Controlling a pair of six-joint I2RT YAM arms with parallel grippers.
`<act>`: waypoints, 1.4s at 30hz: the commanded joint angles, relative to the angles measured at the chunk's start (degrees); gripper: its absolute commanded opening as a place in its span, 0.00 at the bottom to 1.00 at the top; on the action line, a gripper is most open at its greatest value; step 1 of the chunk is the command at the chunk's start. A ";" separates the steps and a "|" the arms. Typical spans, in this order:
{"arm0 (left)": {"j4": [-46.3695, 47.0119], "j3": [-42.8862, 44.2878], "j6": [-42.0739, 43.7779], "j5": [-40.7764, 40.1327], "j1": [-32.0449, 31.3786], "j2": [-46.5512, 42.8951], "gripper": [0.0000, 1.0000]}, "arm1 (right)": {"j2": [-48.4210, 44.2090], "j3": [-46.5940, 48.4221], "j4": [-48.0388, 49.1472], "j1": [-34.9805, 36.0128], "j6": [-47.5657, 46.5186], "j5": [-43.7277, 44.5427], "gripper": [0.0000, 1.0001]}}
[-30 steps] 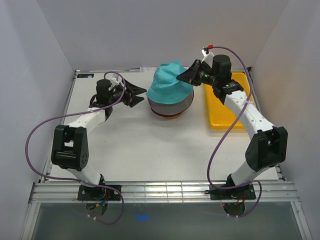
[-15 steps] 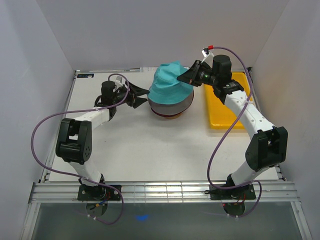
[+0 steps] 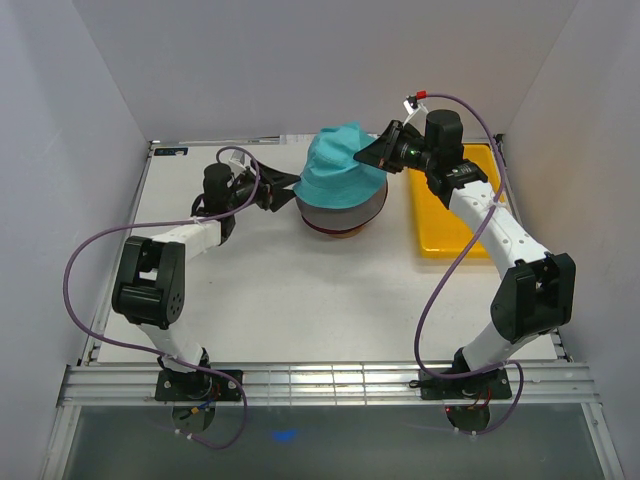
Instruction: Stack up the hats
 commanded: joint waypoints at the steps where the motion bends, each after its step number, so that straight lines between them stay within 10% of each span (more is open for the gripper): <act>1: 3.65 -0.85 -1.64 -0.71 -0.60 -0.13 0.57 | -1.37 1.24 1.71 -0.33 0.06 -0.94 0.09; 21: 5.50 -1.73 -2.70 -0.18 -0.95 1.10 0.06 | -1.90 1.15 1.10 -0.33 -0.20 -0.32 0.21; 42: 5.58 0.29 -1.47 1.67 -0.86 2.86 0.00 | 2.40 1.76 -1.81 -13.16 2.34 -6.11 0.54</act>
